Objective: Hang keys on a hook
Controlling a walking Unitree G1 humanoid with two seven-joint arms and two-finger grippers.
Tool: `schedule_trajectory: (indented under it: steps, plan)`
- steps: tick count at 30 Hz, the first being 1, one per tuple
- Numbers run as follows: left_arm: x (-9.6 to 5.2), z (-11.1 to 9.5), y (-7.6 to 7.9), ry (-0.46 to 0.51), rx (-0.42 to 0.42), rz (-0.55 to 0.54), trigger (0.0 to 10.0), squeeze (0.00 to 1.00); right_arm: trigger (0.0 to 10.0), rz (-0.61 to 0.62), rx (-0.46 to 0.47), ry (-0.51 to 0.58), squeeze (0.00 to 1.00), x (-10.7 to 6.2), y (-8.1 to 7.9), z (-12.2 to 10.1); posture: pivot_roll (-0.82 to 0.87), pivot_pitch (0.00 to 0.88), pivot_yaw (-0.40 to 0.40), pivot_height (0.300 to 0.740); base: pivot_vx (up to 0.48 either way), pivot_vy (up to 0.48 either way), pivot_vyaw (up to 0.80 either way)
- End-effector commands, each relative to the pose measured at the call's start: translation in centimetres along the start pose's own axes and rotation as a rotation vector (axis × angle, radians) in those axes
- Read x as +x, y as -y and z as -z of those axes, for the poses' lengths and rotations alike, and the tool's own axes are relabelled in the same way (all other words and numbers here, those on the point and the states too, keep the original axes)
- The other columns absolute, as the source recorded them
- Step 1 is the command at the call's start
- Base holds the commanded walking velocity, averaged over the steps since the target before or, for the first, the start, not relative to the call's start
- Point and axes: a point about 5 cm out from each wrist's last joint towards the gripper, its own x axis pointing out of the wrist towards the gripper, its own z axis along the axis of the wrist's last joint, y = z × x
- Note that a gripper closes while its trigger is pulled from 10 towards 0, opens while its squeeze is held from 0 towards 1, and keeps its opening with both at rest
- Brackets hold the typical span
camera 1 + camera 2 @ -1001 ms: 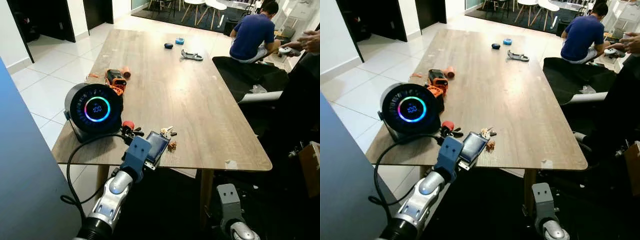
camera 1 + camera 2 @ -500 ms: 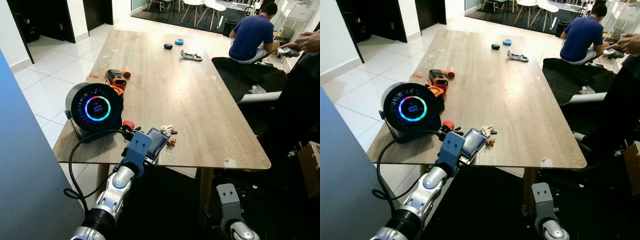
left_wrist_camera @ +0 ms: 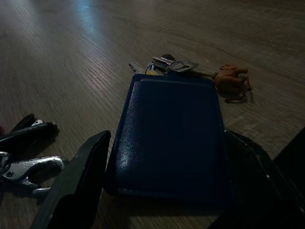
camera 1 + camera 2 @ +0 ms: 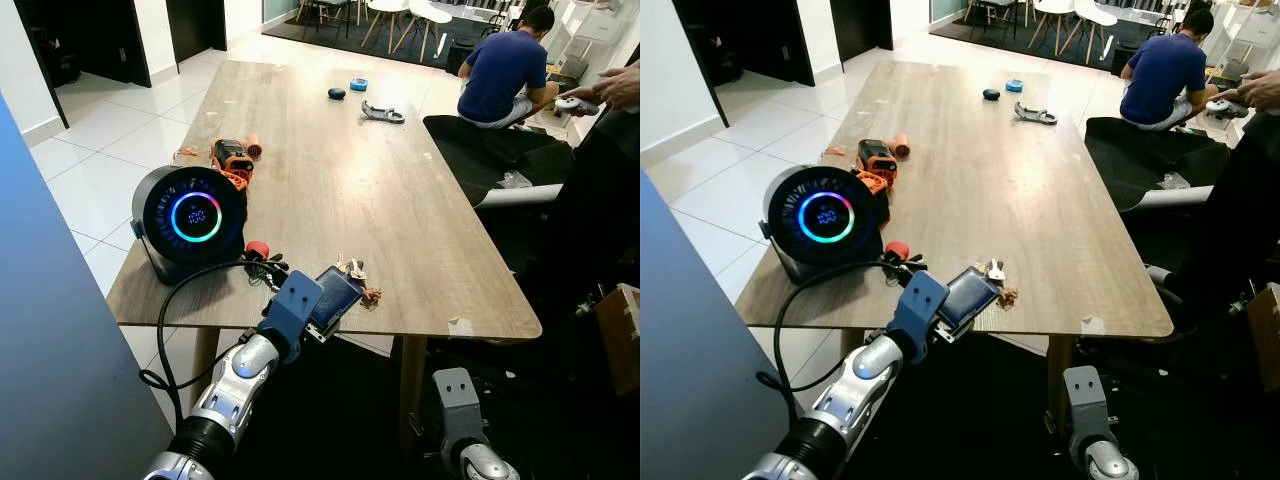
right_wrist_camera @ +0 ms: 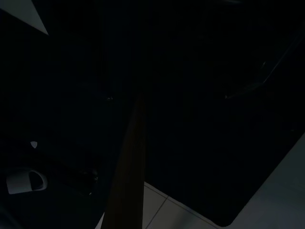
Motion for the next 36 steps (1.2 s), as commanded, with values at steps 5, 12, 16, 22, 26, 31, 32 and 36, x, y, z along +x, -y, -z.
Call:
schedule_trajectory:
  steps: [5,12,16,22,26,31,32,36]
  plan:
    - [-1.0,3.7,2.0,-0.209,-0.018,0.118,10.0,0.0,10.0,0.011,0.009,-0.038,0.0,-0.2,0.1,0.9,0.07,0.132,-0.071,0.74,0.0,0.0,0.0]
    - [-1.2,4.3,2.3,-0.261,-0.085,0.156,10.0,0.0,10.0,0.015,0.013,-0.04,0.0,-0.3,0.2,1.0,0.07,0.133,-0.069,0.74,0.0,0.0,0.0]
    - [-1.2,4.3,2.3,-0.266,-0.087,0.168,10.0,0.0,10.0,0.016,0.015,-0.04,0.0,-0.3,0.2,1.0,0.07,0.132,-0.069,0.74,0.0,0.0,0.0]
    - [-1.3,4.2,2.2,-0.269,-0.092,0.177,0.0,0.0,10.0,0.019,0.016,-0.04,0.0,-0.3,0.2,1.0,0.07,0.134,-0.068,0.74,0.0,0.0,0.0]
    - [-1.3,4.1,2.1,-0.268,-0.094,0.178,0.0,0.0,10.0,0.021,0.018,-0.041,0.0,-0.3,0.2,1.0,0.07,0.135,-0.068,0.74,0.0,0.0,0.0]
    - [-1.3,4.1,2.0,-0.266,-0.094,0.175,0.0,0.0,10.0,0.022,0.019,-0.042,0.0,-0.3,0.3,1.0,0.07,0.135,-0.068,0.74,0.0,0.0,0.0]
    - [-1.3,4.1,2.0,-0.266,-0.094,0.175,0.0,0.0,10.0,0.022,0.019,-0.042,0.0,-0.3,0.3,1.0,0.07,0.135,-0.068,0.74,0.0,0.0,0.0]
    - [-1.3,4.0,1.8,-0.264,-0.083,0.17,0.0,0.0,10.0,0.025,0.02,-0.042,0.0,-0.3,0.3,1.0,0.07,0.136,-0.068,0.74,0.0,0.0,0.0]
